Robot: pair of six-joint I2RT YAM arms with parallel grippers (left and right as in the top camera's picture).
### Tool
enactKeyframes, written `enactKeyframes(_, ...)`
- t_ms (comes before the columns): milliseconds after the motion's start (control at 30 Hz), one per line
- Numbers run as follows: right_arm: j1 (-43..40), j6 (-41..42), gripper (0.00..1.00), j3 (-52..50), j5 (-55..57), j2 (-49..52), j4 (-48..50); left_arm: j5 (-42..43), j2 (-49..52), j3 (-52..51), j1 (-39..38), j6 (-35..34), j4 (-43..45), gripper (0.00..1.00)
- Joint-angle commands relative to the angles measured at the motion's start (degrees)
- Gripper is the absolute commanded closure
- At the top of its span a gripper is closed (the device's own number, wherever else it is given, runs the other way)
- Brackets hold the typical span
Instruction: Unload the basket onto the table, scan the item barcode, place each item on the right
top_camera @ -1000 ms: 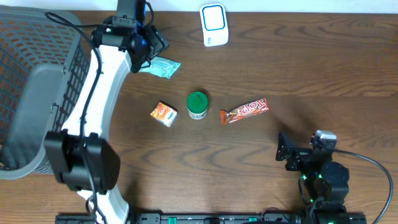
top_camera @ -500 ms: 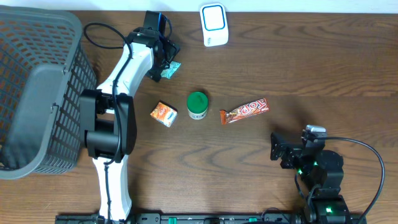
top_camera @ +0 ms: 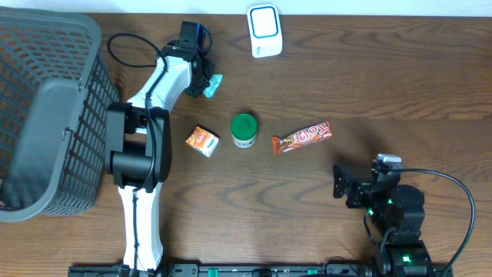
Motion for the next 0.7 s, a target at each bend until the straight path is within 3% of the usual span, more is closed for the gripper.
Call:
enactKeyframes(0,-0.26,0.7,0.01,1.01,-0.52,0.09,0.2,-1.73,0.9,-0.28,1.07,-0.59,-0.15,0.93)
enactKeyframes(267,-0.24,-1.81,0.01,5.22,-1.97,0.09,-0.55,4.13,-1.55,-0.28,1.4,5.16,-1.03,0.93)
enactKeyframes(433,-0.26,-8.44,0.01,16.98,0.07,0.09,-7.23,13.88,-6.6,-0.28,0.72,9.05,-0.98,0.93)
enactKeyframes(667,-1.55,-8.39,0.01,33.51,6.01,0.09,-21.22,19.5,-11.56,-0.28,-6.64,14.01,-1.01,0.93)
